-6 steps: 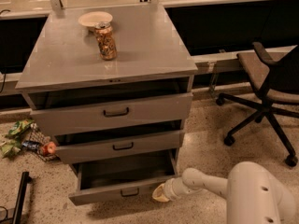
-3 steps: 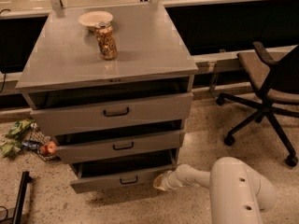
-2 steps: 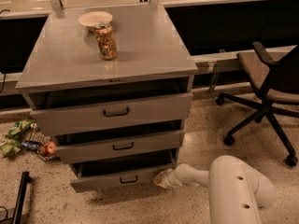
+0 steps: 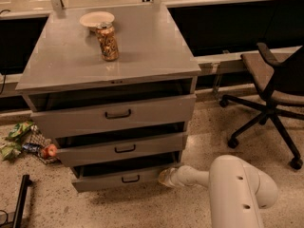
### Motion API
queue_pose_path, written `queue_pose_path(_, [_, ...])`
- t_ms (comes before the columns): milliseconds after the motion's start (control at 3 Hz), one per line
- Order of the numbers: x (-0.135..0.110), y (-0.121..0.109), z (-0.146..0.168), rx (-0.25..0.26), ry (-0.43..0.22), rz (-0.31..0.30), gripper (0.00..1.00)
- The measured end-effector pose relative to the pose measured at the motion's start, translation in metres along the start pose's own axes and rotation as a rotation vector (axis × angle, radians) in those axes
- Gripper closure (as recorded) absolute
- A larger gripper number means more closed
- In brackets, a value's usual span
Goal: Close bottom drawer
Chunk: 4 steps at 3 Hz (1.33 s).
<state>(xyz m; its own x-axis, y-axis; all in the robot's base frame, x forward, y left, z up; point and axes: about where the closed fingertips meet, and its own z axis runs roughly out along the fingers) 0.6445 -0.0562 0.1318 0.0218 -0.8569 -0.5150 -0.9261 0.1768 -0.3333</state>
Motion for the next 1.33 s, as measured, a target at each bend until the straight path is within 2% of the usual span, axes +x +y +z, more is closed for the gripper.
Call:
queue_pose_path(667, [0.006, -0.019, 0.000, 0.030, 0.005, -0.042, 1.00])
queue_pose_path(1333, [0.015, -0.045, 0.014, 0.064, 0.008, -0.062, 1.00])
